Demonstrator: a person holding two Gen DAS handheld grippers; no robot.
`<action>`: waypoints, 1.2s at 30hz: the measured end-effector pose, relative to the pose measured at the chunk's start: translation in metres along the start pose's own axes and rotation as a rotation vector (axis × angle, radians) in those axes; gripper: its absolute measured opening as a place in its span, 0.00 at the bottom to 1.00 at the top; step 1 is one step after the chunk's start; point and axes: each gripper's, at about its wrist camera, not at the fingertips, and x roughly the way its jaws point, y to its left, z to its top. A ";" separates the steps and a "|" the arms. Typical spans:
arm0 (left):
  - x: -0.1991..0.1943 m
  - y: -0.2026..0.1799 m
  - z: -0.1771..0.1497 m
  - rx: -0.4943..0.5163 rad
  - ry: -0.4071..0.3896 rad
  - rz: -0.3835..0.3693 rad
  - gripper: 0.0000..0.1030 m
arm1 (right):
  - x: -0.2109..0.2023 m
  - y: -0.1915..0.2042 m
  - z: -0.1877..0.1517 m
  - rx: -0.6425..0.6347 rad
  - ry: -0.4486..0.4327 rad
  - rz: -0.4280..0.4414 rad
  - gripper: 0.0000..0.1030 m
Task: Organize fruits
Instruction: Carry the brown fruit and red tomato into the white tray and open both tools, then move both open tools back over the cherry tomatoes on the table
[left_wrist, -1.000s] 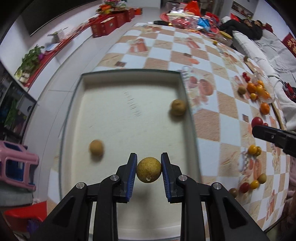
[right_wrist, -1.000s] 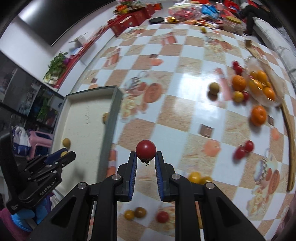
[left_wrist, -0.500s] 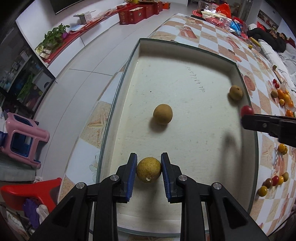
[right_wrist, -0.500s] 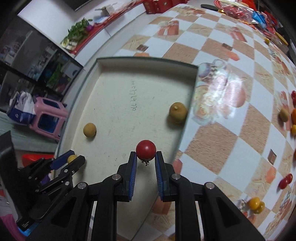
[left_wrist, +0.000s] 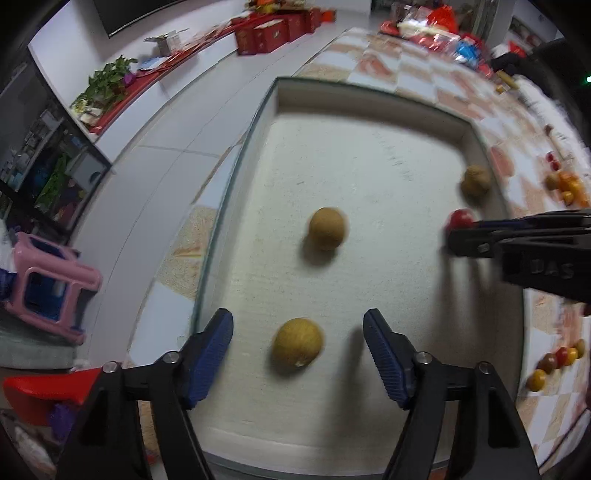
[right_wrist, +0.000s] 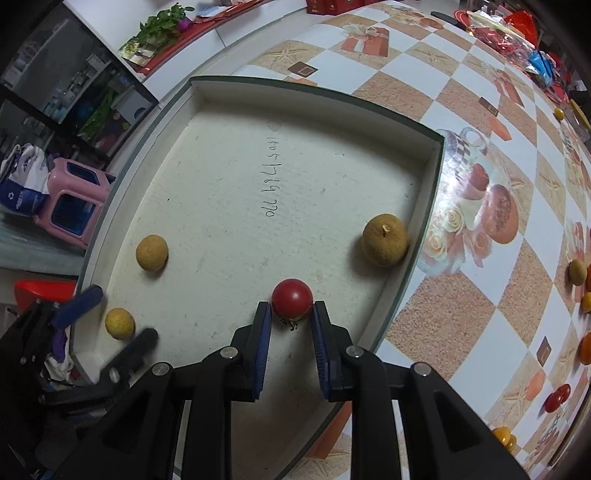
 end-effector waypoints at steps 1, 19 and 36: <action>-0.001 -0.002 0.000 0.011 -0.005 0.009 0.72 | 0.001 0.003 0.001 -0.005 0.001 0.004 0.32; -0.004 -0.006 0.003 0.042 0.028 0.025 0.72 | -0.052 -0.015 -0.009 0.078 -0.152 0.062 0.82; -0.036 -0.108 0.026 0.274 -0.006 -0.102 0.72 | -0.087 -0.141 -0.126 0.455 -0.148 -0.054 0.82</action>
